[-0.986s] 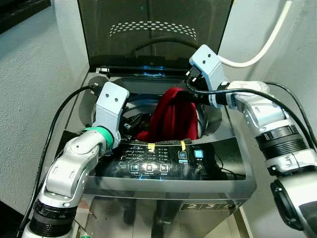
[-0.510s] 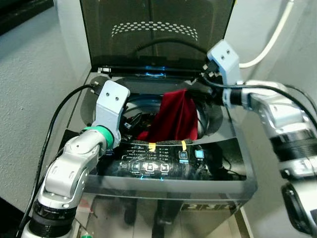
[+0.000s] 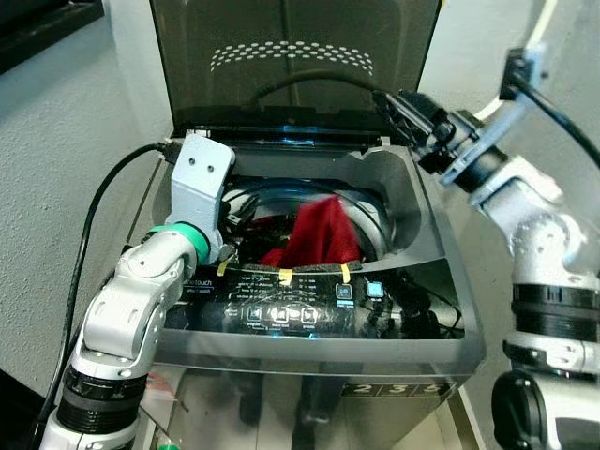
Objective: Clothes washing
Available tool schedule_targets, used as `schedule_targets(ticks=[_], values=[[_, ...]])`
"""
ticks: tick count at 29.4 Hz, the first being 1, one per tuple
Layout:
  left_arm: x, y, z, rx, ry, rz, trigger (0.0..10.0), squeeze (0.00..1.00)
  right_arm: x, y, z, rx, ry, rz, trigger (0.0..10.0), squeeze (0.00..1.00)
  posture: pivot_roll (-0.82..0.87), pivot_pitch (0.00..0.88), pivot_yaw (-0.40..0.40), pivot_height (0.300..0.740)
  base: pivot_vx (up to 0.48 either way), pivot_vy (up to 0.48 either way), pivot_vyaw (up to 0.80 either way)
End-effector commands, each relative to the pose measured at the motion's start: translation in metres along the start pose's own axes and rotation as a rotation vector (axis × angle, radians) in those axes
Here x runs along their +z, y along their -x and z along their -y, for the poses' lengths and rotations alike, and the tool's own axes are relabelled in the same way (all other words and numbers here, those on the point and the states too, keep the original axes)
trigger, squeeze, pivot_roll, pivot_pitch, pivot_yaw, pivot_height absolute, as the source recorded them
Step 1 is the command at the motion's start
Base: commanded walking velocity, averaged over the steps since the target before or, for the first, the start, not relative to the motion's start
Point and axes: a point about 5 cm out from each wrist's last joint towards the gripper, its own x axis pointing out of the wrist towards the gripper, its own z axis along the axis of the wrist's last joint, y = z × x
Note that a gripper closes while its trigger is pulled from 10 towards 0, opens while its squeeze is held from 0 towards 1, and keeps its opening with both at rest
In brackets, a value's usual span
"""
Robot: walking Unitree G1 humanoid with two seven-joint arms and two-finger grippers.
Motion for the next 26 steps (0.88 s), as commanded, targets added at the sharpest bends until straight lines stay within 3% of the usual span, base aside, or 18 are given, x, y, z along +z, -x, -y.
schedule_targets(ticks=[1,2,4,5,7,8,11,12,13,14,16,17,20,21,23,24,25,26], values=[[-0.002,0.000,0.000,-0.003,-0.006,-0.013,10.0,0.00,-0.011,0.001,-0.002,0.005,0.036,-0.078,10.0,0.00,0.07,0.025,0.082,0.740,0.000,0.000,0.00],[-0.003,0.000,0.000,-0.008,-0.016,-0.019,10.0,0.00,-0.020,0.006,0.000,-0.025,0.169,-0.195,10.0,0.00,0.07,0.025,0.082,0.740,0.000,0.000,0.00],[-0.003,0.000,0.000,-0.008,-0.016,-0.019,10.0,0.00,-0.020,0.006,0.000,-0.025,0.169,-0.195,10.0,0.00,0.07,0.025,0.082,0.740,0.000,0.000,0.00],[-0.004,0.000,0.000,-0.011,-0.021,-0.022,10.0,0.00,-0.026,0.008,-0.004,0.010,0.262,-0.276,10.0,0.00,0.06,0.026,0.084,0.740,0.000,0.000,0.00],[-0.004,0.000,0.001,-0.016,-0.023,-0.023,10.0,0.00,-0.030,0.009,-0.012,0.083,0.319,-0.333,10.0,0.00,0.06,0.026,0.084,0.740,0.000,0.000,0.00],[-0.004,-0.001,0.002,-0.024,-0.043,-0.025,10.0,0.00,-0.037,0.014,-0.018,0.167,0.449,-0.448,10.0,0.11,0.06,0.026,0.084,0.740,0.000,0.000,0.00],[-0.005,-0.001,0.003,-0.028,-0.055,-0.027,10.0,0.00,-0.044,0.019,-0.022,0.216,0.521,-0.523,10.0,0.11,0.06,0.025,0.075,0.740,0.000,0.000,0.00],[-0.005,0.000,0.004,-0.025,-0.058,-0.026,10.0,0.00,-0.040,0.015,-0.021,0.176,0.541,-0.506,10.0,0.72,0.06,0.024,0.068,0.740,0.000,0.000,0.00],[-0.005,0.000,0.004,-0.025,-0.058,-0.026,10.0,0.00,-0.040,0.015,-0.021,0.176,0.541,-0.506,10.0,0.72,0.06,0.024,0.068,0.740,0.000,0.000,0.00],[-0.005,0.000,0.003,-0.017,-0.058,-0.023,10.0,0.00,-0.032,0.009,-0.019,0.113,0.479,-0.425,10.0,1.00,0.06,0.024,0.068,0.740,0.000,0.000,0.00],[-0.005,0.000,0.003,-0.010,-0.056,-0.022,10.0,0.00,-0.025,0.006,-0.017,0.067,0.437,-0.371,10.0,1.00,0.06,0.025,0.061,0.740,0.000,0.000,0.00],[-0.005,0.001,0.002,-0.001,-0.053,-0.016,10.0,0.00,-0.017,0.004,-0.012,-0.006,0.436,-0.311,10.0,0.88,0.06,0.023,0.055,0.740,0.000,0.000,0.00],[-0.005,0.001,0.002,-0.001,-0.053,-0.016,10.0,0.00,-0.017,0.004,-0.012,-0.006,0.436,-0.311,10.0,0.88,0.06,0.023,0.055,0.740,0.000,0.000,0.00],[-0.004,0.002,0.000,0.006,-0.046,-0.002,10.0,0.00,-0.009,0.003,-0.008,-0.050,0.334,-0.218,10.0,0.00,0.06,0.023,0.055,0.740,0.000,0.000,0.00],[-0.004,0.002,0.000,0.006,-0.046,-0.002,10.0,0.00,-0.009,0.003,-0.008,-0.050,0.334,-0.218,10.0,0.00,0.06,0.023,0.055,0.740,0.000,0.000,0.00],[-0.001,0.002,-0.002,0.016,-0.028,0.035,10.0,0.00,0.005,0.007,-0.004,-0.071,0.229,-0.063,10.0,0.00,0.06,0.022,0.052,0.740,0.000,0.000,0.00],[-0.001,0.002,-0.002,0.016,-0.028,0.035,10.0,0.00,0.005,0.007,-0.004,-0.071,0.229,-0.063,10.0,0.00,0.06,0.022,0.052,0.740,0.000,0.000,0.00],[0.003,0.003,-0.004,0.026,-0.014,0.067,10.0,0.00,0.020,0.011,0.007,-0.174,0.155,0.081,10.0,0.00,0.06,0.022,0.050,0.740,0.000,0.000,0.00]])
